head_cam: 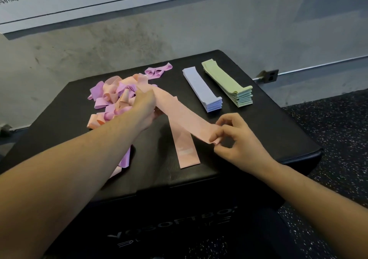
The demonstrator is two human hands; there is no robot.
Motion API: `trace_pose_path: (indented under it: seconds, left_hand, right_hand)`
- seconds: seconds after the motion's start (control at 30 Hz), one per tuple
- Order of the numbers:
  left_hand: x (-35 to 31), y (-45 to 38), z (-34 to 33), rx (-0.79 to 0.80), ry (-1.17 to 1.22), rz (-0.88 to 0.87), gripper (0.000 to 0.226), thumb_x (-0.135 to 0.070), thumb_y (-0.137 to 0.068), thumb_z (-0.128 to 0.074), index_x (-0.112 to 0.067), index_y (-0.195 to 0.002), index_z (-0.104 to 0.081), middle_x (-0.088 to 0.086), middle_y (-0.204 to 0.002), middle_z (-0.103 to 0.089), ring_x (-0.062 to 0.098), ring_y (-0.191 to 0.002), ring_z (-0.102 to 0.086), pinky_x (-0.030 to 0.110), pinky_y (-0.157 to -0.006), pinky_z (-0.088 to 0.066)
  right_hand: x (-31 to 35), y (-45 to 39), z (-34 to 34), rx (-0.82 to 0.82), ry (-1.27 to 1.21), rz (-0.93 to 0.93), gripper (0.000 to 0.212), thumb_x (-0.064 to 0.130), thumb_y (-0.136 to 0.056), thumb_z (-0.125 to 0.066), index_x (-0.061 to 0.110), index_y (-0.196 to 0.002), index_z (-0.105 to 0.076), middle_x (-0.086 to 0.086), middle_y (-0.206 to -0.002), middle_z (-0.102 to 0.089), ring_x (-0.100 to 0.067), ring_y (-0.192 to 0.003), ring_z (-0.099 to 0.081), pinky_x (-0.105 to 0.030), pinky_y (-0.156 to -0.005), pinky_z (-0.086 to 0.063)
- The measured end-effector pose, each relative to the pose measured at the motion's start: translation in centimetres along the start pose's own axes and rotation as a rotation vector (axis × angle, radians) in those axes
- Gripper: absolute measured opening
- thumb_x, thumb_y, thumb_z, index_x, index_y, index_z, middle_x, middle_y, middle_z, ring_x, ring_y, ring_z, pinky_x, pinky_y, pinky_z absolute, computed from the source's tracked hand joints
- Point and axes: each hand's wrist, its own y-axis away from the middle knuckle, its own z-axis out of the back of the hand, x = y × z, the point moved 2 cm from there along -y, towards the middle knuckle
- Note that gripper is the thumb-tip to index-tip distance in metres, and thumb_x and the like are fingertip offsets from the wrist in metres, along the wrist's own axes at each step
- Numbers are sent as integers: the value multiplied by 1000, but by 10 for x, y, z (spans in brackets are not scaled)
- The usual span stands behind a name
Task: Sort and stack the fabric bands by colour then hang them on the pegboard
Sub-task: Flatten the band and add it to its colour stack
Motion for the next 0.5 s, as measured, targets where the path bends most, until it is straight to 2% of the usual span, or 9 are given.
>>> trace_pose_path:
  seconds: [0.07, 0.13, 0.2, 0.27, 0.37, 0.43, 0.5]
  left_hand:
    - [4, -7, -4, -20, 13, 22, 17, -18, -101, -51, -17, -110, -65, 4, -97, -74, 20, -71, -74, 30, -49, -56]
    - [8, -16, -9, 13, -33, -13, 12, -18, -102, -51, -13, -104, -61, 3, -93, -69, 15, -69, -67, 31, -55, -55]
    - [10, -21, -16, 100, -134, -66, 15, -17, -104, -44, -11, -108, -58, 1, -92, -62, 12, -73, -60, 28, -60, -51]
    - [13, -32, -19, 151, -190, -83, 16, -11, -102, -46, -14, -113, -57, 4, -100, -64, 18, -90, -66, 31, -70, -56]
    - [20, -47, -20, 180, -274, -90, 29, -9, -99, -55, -20, -126, -55, 6, -126, -61, 25, -114, -61, 44, -94, -56]
    - [25, -54, -21, 184, -317, -103, 23, -13, -100, -55, -22, -121, -57, 7, -126, -60, 25, -114, -60, 45, -96, -55]
    - [30, -60, -21, 185, -334, -88, 25, -18, -100, -55, -22, -125, -58, 5, -125, -60, 22, -111, -61, 43, -94, -56]
  right_hand:
    - [-3, -1, -2, -36, 56, 116, 16, 15, -82, -75, 28, -90, -77, 15, -124, -51, -5, -122, -44, -15, -101, -36]
    - [-1, -5, -4, -16, 65, 215, 21, 24, -86, -66, 25, -102, -79, 13, -115, -60, -5, -113, -52, -22, -96, -45]
    - [2, -8, -10, 73, 86, 305, 33, 28, -89, -59, 24, -117, -75, 12, -107, -67, -4, -103, -56, -30, -90, -51]
    - [4, -13, -17, 168, 59, 326, 35, 30, -90, -60, 26, -123, -70, 18, -104, -65, -1, -102, -55, -28, -89, -49]
    - [2, -25, -27, 273, -5, 271, 21, 28, -87, -72, 35, -107, -69, 30, -98, -57, 0, -103, -54, -25, -87, -48]
    - [-1, -33, -35, 326, 28, 333, 16, 25, -87, -77, 32, -101, -73, 28, -98, -61, -2, -104, -54, -31, -87, -50]
    - [-3, -35, -41, 362, 67, 417, 13, 31, -89, -77, 31, -101, -76, 20, -106, -64, -3, -106, -53, -34, -89, -49]
